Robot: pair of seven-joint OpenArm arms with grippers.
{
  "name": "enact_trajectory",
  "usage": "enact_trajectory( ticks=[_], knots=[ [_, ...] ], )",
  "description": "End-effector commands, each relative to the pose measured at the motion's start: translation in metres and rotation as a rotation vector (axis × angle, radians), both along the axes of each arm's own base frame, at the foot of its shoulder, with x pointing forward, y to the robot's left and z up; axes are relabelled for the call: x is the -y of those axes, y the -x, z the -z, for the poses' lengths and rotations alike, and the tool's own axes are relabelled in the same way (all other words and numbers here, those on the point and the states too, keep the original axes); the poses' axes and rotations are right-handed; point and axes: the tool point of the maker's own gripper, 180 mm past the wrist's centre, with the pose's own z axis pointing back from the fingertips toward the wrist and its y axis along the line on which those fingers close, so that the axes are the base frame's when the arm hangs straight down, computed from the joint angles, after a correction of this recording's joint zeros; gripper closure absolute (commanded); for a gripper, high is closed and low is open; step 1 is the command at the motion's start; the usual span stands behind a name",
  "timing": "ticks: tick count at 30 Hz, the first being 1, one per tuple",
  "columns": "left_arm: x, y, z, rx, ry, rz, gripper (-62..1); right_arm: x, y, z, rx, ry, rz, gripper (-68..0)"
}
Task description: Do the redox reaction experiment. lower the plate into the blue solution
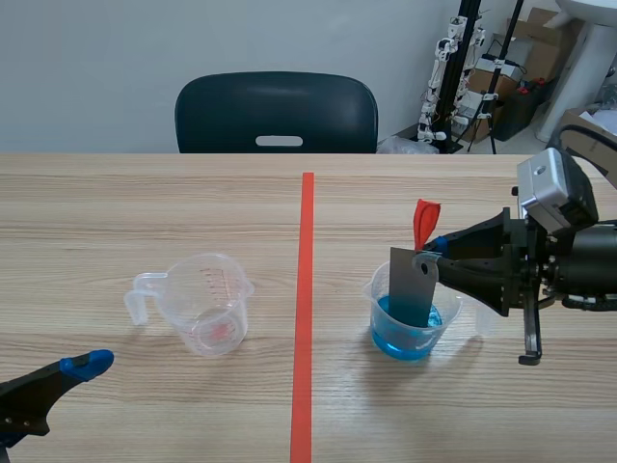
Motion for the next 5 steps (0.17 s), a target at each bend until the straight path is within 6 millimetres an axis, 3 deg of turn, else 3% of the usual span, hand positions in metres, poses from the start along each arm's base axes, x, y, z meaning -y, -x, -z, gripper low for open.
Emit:
enact_trajectory(
  ticks=[1,5],
  knots=[
    [-0.0016,0.0033,-0.0098,0.031,0.044,-0.004,-62.3,-0.0014,-0.0050,-0.0130,0.026,-0.032,0.000,-0.6],
    [-0.0016,0.0033,-0.0098,0.031,0.044,-0.004,-62.3,-0.0014,-0.0050,-0.0130,0.026,-0.032,0.000,-0.6]
  ],
)
